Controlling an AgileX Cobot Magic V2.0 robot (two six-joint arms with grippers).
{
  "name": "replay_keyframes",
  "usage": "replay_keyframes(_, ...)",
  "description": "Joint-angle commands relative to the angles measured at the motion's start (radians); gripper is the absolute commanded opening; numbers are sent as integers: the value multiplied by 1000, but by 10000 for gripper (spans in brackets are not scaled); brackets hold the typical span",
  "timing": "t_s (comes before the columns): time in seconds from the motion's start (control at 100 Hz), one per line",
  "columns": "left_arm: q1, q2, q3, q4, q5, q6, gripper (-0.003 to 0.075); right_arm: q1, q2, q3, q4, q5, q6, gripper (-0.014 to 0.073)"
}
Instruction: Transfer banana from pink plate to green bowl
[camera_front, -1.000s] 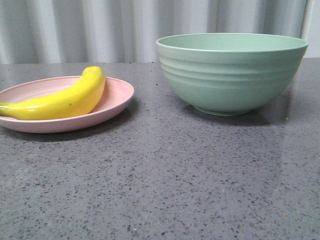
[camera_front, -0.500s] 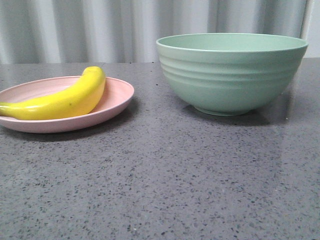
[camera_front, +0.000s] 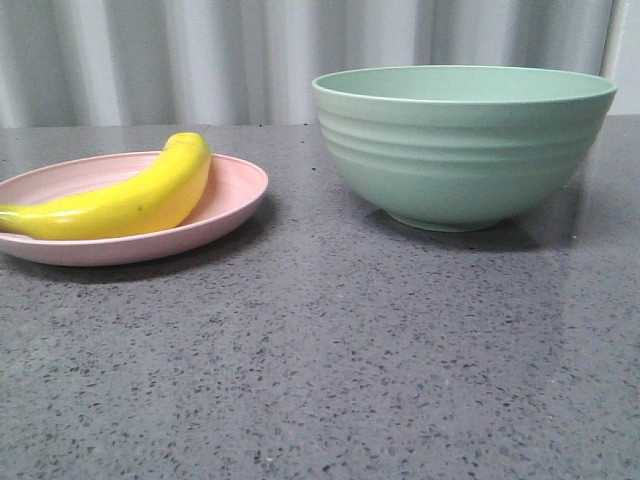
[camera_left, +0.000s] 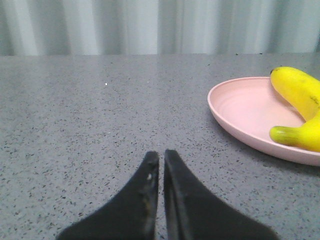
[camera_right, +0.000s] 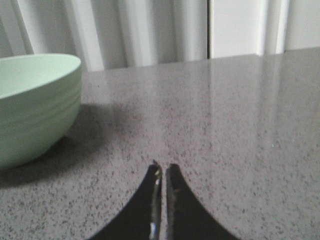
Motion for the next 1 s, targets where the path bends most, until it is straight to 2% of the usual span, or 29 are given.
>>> replay_keyframes(0.0,2,-19,-68,16,-73,-4,-19,-6,26,-84,0,-13,-6,-80)
replay_keyframes(0.15,2,72,-188,48,-53,-4,-19,-6,128,-205,0,100,-6,-79)
replay_keyframes(0.34,2,229,-333,38,-52,-4,-19,-6,275,-313,0,107,-6,-79)
replay_keyframes(0.52,2,348,-390,38,-67,-4,-8,-6,340,-337,0,83,-6,-80)
replay_keyframes(0.59,2,380,-390,38,-100,-4,64,-6,340,-335,0,95,-6,-80)
replay_keyframes(0.64,2,397,-390,38,-127,-4,160,-6,340,-335,0,107,-6,-80)
replay_keyframes(0.69,2,412,-390,38,-149,-4,291,-6,340,-335,0,111,-6,-80)
replay_keyframes(0.76,2,438,-390,29,-195,-6,410,-6,340,-335,0,106,-6,-80)
replay_keyframes(0.81,2,456,-390,6,-218,-6,435,-6,340,-335,0,106,-6,-80)
replay_keyframes(0.99,-5,531,-406,-15,-218,-6,404,-6,340,-335,0,101,-6,-79)
